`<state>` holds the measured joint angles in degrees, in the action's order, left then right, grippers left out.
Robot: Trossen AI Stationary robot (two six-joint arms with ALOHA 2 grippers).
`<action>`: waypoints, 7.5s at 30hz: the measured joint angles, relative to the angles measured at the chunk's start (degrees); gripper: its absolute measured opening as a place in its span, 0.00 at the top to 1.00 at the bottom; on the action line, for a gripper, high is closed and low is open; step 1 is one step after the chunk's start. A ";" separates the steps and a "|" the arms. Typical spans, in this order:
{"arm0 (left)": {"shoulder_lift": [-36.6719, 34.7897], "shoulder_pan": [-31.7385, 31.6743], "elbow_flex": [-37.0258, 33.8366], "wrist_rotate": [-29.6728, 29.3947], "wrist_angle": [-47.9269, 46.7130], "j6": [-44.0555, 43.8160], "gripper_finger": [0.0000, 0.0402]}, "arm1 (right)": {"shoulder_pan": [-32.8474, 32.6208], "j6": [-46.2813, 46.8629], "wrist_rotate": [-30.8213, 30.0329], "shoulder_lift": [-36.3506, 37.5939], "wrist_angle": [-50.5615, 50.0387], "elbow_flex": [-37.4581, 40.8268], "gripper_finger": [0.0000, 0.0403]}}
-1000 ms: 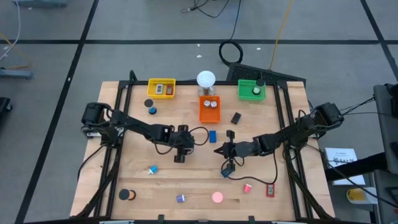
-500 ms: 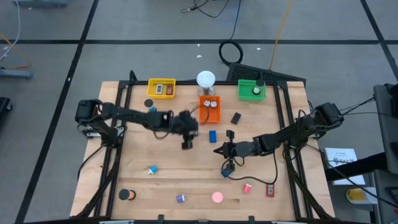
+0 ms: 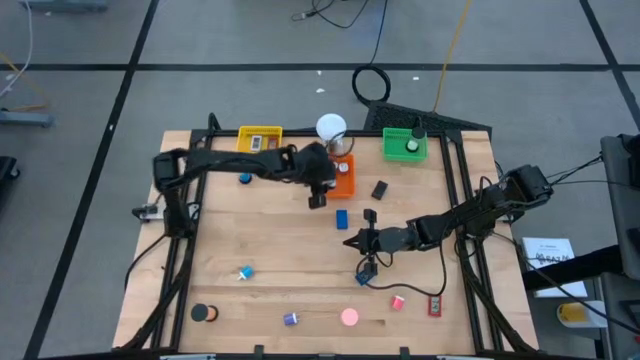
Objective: Pick & Place Office items
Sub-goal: Put the top purple charger adapter into the orange bin, then put the blue sandglass timer into the green bin
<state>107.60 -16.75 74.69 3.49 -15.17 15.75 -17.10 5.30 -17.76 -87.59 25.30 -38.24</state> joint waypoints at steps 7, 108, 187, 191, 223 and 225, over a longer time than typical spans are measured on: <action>6.65 -3.22 4.57 2.01 0.25 0.54 0.66 | 0.00 -0.02 0.00 0.00 -0.26 0.00 1.00; -39.54 18.75 -62.85 -15.31 64.56 -16.47 0.81 | 0.55 -0.05 -0.04 -0.04 7.91 -0.02 1.00; -35.06 14.94 -25.35 -2.87 -10.44 -17.37 0.48 | 0.52 0.49 0.04 -0.09 6.14 0.00 1.00; -27.02 18.02 -22.12 -3.34 -5.34 -14.54 0.48 | 0.51 1.12 0.04 -0.09 7.04 0.75 1.00; -0.85 13.69 1.63 -3.54 -13.40 -1.89 0.33 | 0.50 1.12 0.02 -0.09 7.47 1.55 1.00; -1.45 13.89 1.60 -3.92 -13.45 -1.69 0.30 | 0.51 1.12 0.04 -0.09 7.47 1.55 1.00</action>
<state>106.15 -2.86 76.29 -0.43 -28.63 14.06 -16.59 6.42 -17.72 -87.68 32.77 -36.69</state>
